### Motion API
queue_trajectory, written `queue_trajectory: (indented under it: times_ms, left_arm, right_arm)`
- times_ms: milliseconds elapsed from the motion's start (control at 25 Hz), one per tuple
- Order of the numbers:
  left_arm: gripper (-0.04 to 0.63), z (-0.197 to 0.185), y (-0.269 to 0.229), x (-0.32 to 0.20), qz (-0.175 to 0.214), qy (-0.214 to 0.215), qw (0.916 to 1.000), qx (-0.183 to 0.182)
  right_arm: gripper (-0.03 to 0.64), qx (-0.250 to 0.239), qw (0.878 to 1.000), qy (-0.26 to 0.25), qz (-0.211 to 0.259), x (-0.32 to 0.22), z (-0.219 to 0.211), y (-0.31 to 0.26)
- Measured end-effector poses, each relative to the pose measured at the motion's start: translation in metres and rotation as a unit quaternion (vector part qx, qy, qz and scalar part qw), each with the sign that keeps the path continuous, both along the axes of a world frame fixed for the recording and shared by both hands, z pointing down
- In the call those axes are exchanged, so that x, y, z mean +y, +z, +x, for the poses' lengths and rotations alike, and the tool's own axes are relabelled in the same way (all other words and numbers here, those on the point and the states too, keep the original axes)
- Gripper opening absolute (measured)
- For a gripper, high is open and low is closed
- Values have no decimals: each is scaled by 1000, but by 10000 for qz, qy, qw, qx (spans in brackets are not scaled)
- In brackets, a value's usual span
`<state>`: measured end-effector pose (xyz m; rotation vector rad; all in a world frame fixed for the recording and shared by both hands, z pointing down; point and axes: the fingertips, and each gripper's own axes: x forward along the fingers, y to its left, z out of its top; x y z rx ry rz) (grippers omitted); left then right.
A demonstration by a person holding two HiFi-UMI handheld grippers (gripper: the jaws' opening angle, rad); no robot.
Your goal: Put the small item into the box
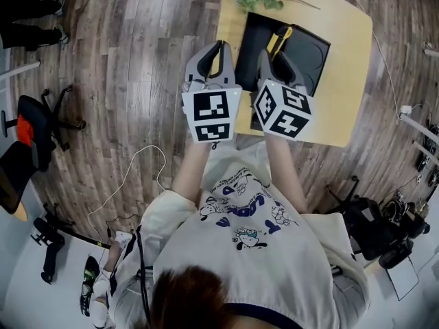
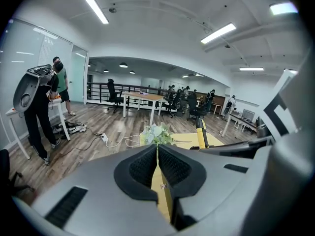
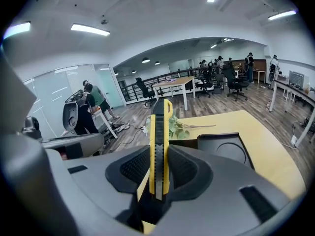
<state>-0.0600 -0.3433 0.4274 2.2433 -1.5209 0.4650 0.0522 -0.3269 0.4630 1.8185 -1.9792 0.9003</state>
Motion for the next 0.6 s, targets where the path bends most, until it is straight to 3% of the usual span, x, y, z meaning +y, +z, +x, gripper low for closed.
queue_trajectory:
  times_ms: [600]
  left_arm:
    - [23,8,69,7,-857,-81,9962,-113]
  right_arm:
    - [129,-65,9898,52,-1425,9,3,82]
